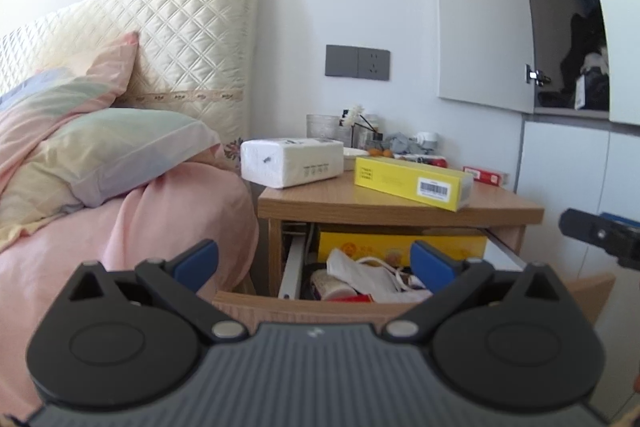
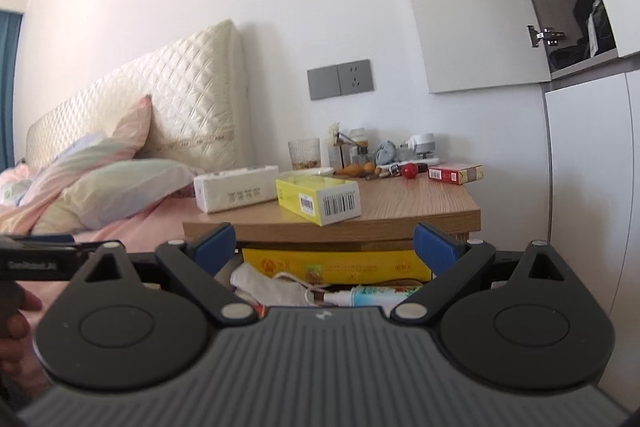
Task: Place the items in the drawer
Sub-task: 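Move the right tool over the yellow medicine box on the nightstand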
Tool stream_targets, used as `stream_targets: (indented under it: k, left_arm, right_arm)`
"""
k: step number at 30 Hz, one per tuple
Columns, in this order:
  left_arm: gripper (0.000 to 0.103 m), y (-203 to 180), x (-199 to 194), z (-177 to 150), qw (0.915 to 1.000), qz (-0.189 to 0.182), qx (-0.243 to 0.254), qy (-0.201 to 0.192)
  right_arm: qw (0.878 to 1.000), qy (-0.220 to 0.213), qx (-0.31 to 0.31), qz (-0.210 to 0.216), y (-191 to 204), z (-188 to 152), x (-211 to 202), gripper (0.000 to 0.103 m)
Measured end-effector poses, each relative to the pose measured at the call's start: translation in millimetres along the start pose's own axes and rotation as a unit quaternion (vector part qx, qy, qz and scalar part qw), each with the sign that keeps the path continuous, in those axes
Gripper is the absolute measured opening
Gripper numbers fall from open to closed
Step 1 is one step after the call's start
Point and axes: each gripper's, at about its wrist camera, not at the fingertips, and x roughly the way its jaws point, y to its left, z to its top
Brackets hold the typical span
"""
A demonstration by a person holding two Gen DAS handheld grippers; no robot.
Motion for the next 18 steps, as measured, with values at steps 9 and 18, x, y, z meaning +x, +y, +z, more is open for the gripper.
stream_targets:
  k: [9, 18]
  left_arm:
    - [0.103, 11, -3, 0, 0.9985, 0.029, -0.01, -0.045]
    - [0.103, 9, 1, 0, 0.9987, 0.025, -0.007, -0.044]
  right_arm:
    - [1.0, -0.009, 0.008, -0.007, 24, -6, 8, 0.098]
    - [1.0, 0.002, 0.016, -0.002, 44, -23, 25, 0.098]
